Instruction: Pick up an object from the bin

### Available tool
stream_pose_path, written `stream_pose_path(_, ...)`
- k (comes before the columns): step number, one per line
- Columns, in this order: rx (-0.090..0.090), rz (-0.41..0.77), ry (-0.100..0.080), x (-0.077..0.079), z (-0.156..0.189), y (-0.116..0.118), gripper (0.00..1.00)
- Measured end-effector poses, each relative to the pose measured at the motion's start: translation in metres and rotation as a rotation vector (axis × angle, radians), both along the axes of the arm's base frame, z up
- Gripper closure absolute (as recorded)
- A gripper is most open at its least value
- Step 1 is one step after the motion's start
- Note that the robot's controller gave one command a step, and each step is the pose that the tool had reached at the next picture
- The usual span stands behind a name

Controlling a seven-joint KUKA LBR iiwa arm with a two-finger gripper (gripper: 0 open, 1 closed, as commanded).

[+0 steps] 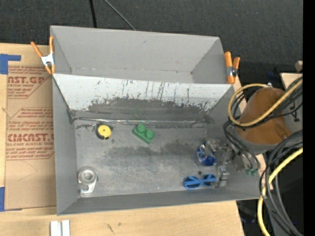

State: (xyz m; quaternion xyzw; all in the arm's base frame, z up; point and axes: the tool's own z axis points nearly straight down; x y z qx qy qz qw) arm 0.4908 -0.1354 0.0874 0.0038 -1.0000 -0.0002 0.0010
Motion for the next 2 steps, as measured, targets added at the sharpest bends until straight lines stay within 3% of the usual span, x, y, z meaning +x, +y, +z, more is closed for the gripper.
stream_pose_path(1, 0.0, 0.003, -0.008, 0.004, 0.006, 0.001, 1.0)
stream_pose_path(2, -0.003, 0.118, -0.01, -0.006, 0.121, -0.002, 1.0)
